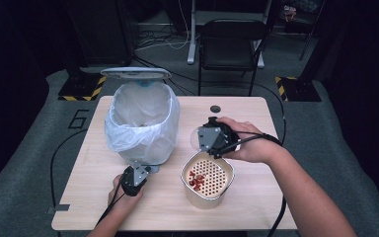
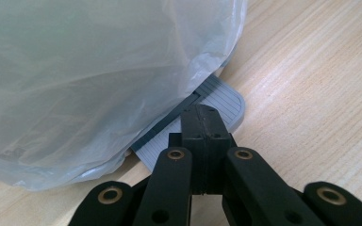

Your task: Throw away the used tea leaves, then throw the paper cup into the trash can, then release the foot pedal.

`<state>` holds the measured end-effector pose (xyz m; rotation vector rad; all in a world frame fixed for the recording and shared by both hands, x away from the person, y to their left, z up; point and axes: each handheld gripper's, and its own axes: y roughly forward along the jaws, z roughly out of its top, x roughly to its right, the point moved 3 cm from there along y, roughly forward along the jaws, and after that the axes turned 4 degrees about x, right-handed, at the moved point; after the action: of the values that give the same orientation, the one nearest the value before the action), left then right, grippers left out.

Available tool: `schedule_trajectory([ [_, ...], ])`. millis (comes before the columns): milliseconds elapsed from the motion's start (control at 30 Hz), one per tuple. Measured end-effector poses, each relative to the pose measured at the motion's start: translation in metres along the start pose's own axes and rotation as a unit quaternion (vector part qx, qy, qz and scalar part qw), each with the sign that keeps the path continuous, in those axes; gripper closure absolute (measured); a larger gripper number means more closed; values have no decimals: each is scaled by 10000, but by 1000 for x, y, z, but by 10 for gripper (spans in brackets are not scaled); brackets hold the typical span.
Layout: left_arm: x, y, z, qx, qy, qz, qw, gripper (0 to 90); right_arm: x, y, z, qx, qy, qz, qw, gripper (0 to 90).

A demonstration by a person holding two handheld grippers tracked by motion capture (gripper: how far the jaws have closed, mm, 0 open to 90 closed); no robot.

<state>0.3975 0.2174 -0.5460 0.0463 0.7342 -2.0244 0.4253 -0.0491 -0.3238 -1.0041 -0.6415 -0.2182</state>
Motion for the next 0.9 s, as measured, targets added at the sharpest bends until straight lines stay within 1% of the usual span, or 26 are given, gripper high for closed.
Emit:
schedule_trajectory([
  [100,0,0,0,-2,-4,-6,10000,900,12,-4,4,131,311,137,9993,382],
  [200,0,-1,0,-47,1,-43,10000,900,26,-10,11,362,661,238,9969,383],
  [233,0,-1,0,-47,3,-42,10000,900,30,-12,14,404,801,297,9955,383],
  [300,0,-1,0,-45,-1,-45,10000,900,39,-16,19,566,1028,329,9925,384],
  [333,0,-1,0,-42,-8,-41,10000,900,43,-18,22,604,1137,366,9910,384],
  [400,0,-1,0,-44,-23,-60,10000,900,50,-21,27,720,1295,457,9879,384],
  [433,0,-1,0,-58,-30,-55,10000,900,53,-22,30,754,1441,477,9855,385],
  [467,0,-1,0,-57,-25,-56,10000,900,57,-22,33,781,1473,478,9848,385],
  [500,0,-1,0,-40,-4,-27,10000,900,59,-22,35,807,1536,482,9836,385],
  [533,0,1,0,50,-35,20,10000,900,61,-22,38,807,1664,523,9814,386],
  [567,0,-1,0,-86,-27,-89,9999,900,65,-21,39,825,1720,473,9805,386],
  [600,-1,-1,0,-79,19,-50,10000,900,68,-20,42,834,1774,400,9798,386],
  [633,-1,-1,0,-81,10,-54,10000,900,71,-19,44,865,1833,427,9783,386],
  [667,-1,-1,0,-81,13,-54,10000,900,74,-18,46,884,1946,410,9760,385],
  [700,-1,-1,0,-47,6,-24,10000,900,78,-16,48,935,1954,367,9756,386],
  [733,-1,-1,0,-78,12,-52,10000,900,81,-15,50,972,2030,364,9737,386],
  [767,0,1,0,84,-18,78,9999,900,84,-14,52,1029,2095,362,9717,386],
  [800,-1,-1,0,-82,7,-57,9999,900,87,-12,54,1050,2202,332,9692,386],
  [833,-1,-1,0,-54,4,-51,10000,900,89,-11,56,1080,2241,295,9681,386],
  [867,-1,-1,0,-53,3,-52,10000,900,93,-8,59,1183,2224,259,9674,385],
  [900,-1,-1,0,-52,-3,-55,10000,900,94,-7,61,1194,2294,223,9657,385],
])
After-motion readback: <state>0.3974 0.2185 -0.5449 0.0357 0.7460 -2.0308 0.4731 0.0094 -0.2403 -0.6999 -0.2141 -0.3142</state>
